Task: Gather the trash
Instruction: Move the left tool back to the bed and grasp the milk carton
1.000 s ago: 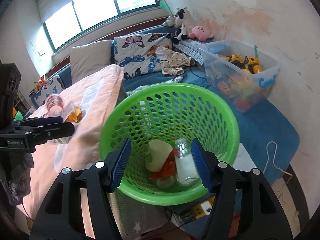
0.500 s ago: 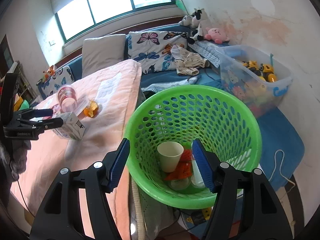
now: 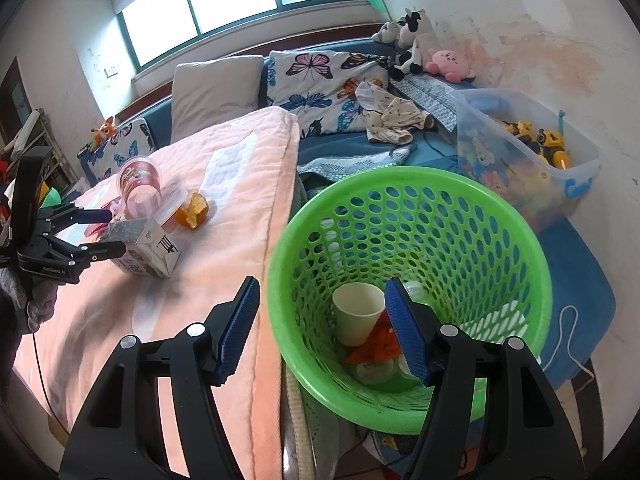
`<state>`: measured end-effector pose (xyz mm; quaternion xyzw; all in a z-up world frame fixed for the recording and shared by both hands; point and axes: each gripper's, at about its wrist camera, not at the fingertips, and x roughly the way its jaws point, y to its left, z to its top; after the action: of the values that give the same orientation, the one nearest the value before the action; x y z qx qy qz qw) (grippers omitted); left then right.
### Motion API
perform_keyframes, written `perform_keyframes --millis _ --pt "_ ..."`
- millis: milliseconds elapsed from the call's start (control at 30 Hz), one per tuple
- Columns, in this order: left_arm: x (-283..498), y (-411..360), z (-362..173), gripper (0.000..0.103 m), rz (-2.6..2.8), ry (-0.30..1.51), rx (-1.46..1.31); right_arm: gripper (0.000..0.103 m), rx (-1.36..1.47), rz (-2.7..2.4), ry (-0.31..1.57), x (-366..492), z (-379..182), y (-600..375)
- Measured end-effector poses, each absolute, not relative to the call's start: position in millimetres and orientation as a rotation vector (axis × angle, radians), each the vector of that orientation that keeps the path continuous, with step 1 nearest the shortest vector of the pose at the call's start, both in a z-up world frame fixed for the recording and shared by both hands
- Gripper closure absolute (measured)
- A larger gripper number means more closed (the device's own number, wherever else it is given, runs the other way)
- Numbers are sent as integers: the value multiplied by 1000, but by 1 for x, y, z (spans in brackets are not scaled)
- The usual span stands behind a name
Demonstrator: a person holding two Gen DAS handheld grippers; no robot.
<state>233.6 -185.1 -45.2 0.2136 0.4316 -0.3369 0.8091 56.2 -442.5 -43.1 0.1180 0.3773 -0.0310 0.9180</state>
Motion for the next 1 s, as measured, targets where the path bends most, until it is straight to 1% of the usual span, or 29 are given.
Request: perform_keyframes --millis 567,733,867,1000 --pt "243 -191 -60 14 -883 940 545 37 239 -33 823 83 -59 -434" --pt "241 -194 -61 24 -898 937 574 37 238 -26 826 88 -61 -434" --pt "240 -196 -62 28 -901 926 606 37 239 -20 831 90 -63 -432" --pt "236 -199 -61 37 -924 924 623 37 239 -13 837 92 -65 -431"
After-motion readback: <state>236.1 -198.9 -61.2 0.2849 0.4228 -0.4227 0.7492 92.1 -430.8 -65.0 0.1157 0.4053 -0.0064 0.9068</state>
